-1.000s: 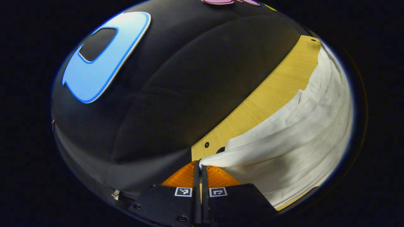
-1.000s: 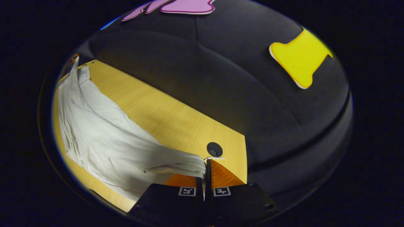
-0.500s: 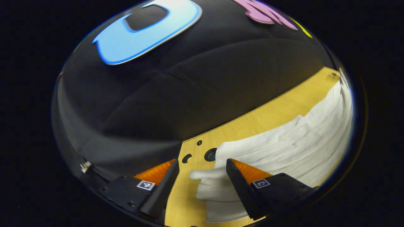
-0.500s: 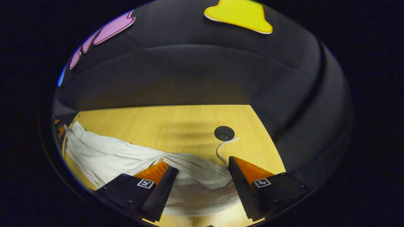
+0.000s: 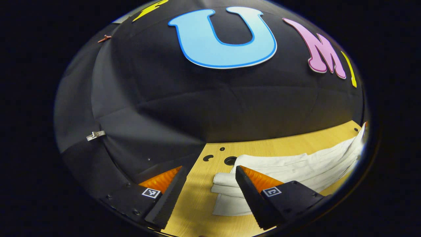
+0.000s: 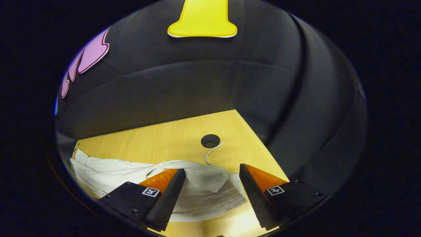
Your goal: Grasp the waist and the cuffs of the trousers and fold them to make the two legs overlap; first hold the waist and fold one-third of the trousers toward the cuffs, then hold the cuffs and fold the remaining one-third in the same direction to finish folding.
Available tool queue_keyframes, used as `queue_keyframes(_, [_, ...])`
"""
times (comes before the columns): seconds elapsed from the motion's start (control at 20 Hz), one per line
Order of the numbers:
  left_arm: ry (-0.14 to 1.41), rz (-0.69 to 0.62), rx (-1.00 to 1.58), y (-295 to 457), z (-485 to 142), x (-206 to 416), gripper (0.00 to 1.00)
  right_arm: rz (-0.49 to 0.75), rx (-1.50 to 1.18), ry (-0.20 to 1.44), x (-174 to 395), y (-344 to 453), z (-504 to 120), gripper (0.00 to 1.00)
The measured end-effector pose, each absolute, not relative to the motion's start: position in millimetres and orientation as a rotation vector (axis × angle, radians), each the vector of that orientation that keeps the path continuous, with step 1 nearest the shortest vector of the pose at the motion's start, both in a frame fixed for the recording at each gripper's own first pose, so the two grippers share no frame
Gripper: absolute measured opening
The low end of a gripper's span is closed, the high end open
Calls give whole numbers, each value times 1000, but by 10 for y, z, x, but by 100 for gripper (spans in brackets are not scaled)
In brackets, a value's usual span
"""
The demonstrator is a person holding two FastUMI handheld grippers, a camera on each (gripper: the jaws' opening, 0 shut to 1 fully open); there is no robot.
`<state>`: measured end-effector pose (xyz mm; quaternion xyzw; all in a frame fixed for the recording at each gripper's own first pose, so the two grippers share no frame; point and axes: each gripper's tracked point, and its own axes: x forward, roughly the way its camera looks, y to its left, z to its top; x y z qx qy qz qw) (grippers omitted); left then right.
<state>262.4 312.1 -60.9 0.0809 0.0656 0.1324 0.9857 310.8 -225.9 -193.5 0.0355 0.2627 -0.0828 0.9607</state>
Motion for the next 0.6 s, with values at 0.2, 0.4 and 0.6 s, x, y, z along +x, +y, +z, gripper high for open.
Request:
queue_keyframes(0.2, [115,264,137,3113,-494,2429,96,-229,143,518,3045,-2486,-1715,99])
queue_keyframes(0.4, [84,258,83,2996,-430,2273,97,-244,182,504,2910,-2491,-1674,99])
queue_keyframes(0.6, [114,273,-13,2970,-594,2158,97,-275,294,524,2851,-2384,-1918,99])
